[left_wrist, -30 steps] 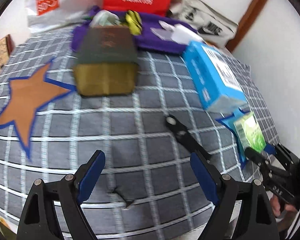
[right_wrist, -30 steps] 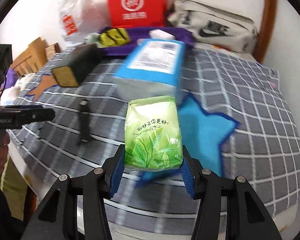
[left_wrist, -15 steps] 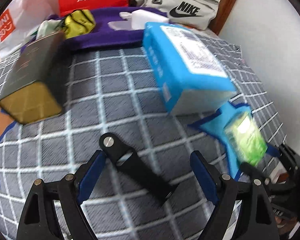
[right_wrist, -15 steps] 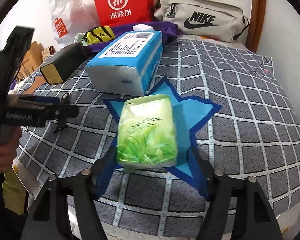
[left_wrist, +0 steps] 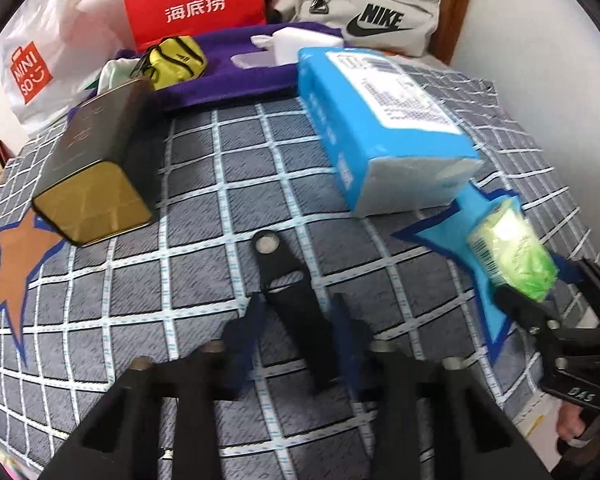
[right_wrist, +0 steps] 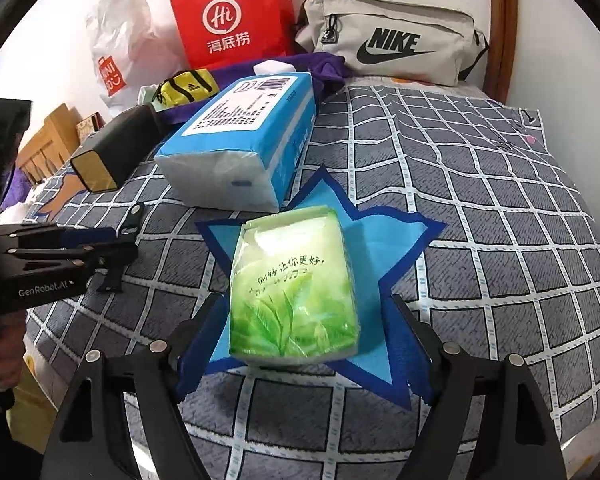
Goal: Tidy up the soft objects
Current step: 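Grasp the black watch strap with the left tool while the right tool holds the tissue pack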
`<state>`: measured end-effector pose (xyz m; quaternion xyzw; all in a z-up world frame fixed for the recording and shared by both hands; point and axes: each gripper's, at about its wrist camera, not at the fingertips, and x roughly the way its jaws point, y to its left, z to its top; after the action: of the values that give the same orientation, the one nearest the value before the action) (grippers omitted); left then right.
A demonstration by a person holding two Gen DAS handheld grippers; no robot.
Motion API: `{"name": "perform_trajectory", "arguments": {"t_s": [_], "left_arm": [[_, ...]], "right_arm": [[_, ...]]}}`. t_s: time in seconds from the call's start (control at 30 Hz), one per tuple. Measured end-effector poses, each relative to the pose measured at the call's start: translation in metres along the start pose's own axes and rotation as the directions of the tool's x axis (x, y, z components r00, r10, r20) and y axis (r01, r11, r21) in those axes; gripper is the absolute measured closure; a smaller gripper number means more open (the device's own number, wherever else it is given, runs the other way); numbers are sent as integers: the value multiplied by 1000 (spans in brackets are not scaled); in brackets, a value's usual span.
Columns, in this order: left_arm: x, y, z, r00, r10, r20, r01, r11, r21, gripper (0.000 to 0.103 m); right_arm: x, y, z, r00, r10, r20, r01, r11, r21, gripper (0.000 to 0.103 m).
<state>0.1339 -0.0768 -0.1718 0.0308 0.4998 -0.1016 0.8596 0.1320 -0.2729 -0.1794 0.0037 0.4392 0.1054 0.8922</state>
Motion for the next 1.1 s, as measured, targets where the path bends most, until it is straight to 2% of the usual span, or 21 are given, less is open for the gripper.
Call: {"name": "perform_trajectory", "arguments": {"t_s": [0.07, 0.23, 0.3, 0.33, 0.4, 0.47, 0.5, 0.53, 0.57, 0.6, 0.77, 1.1], "left_arm": [[-1, -1, -1, 1000, -7, -7, 7, 999, 36, 82], [-6, 8, -8, 999, -17, -34, 17, 1000, 11, 79], [-2, 6, -4, 998, -42, -36, 43, 999, 1, 62], [-1, 2, -4, 999, -45, -29, 46, 999, 11, 59], [5, -9, -5, 1000, 9, 0, -9, 997, 73, 54], [4, -10, -7, 1000, 8, 15, -9, 998, 61, 55], [3, -9, -7, 1000, 4, 22, -5, 998, 62, 62], [2, -7, -7, 1000, 3, 29, -5, 998, 66, 67], [1, -4, -7, 999, 1, 37, -3, 999, 53, 81], [1, -1, -7, 999, -8, 36, 6, 999, 42, 82], [-5, 9, -6, 999, -35, 9, 35, 999, 15, 83], [-42, 31, -5, 996, -40, 75, 43, 998, -37, 83]], "right_arm": [[0, 1, 0, 1000, -6, 0, 6, 1000, -7, 23], [-3, -2, -1, 1000, 9, -1, -9, 1000, 7, 23], [-1, -3, 0, 1000, 8, 2, -8, 1000, 21, 23], [0, -2, 0, 1000, 6, 5, -6, 1000, 23, 23], [3, 0, 1, 1000, -3, 10, 3, 1000, 23, 22], [7, 2, 2, 1000, -19, 9, 19, 1000, 18, 22], [9, 4, 2, 999, -37, 13, 37, 999, 15, 23], [10, 6, 1, 998, -56, 20, 56, 998, 9, 29], [10, 9, 1, 996, -79, 28, 79, 997, -4, 43], [9, 11, 1, 996, -84, 34, 84, 996, -17, 49], [0, 16, 3, 998, -67, 19, 67, 997, -38, 52], [-35, 36, 23, 998, -5, 65, 8, 999, -53, 52]]}}
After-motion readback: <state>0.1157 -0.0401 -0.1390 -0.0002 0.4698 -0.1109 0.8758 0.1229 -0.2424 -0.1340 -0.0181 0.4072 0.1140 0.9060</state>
